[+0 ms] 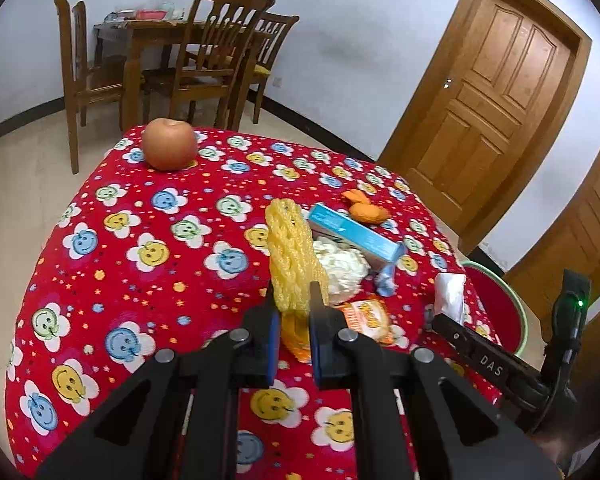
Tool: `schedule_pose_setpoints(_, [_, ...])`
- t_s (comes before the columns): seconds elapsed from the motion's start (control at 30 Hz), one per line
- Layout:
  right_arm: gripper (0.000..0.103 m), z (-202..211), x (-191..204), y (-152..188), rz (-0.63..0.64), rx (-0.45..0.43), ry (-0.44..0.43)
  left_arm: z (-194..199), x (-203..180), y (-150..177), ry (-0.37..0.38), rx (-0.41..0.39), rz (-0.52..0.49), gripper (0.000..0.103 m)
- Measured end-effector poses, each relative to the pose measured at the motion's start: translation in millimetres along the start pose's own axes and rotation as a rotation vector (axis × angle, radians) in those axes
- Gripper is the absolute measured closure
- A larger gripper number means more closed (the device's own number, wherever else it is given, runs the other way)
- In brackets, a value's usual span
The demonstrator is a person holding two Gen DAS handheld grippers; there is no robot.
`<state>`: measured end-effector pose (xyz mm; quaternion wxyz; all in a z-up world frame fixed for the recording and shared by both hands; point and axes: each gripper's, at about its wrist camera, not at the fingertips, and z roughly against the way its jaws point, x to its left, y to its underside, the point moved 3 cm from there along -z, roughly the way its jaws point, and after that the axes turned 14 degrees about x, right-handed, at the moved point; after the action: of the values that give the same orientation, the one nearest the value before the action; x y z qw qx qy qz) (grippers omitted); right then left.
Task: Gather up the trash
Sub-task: 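Grasp the clear plastic bag with the right gripper and lift it toward the bucket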
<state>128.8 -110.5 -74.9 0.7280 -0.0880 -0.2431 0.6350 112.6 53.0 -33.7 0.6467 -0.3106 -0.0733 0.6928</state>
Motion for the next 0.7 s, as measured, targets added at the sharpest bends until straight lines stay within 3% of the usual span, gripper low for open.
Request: schedule_pose_setpoints(0.7, [0.072, 65, -90, 24, -0.104, -0.127, 0.082, -12, -98, 11, 0.09, 0.078, -0.162, 0.092])
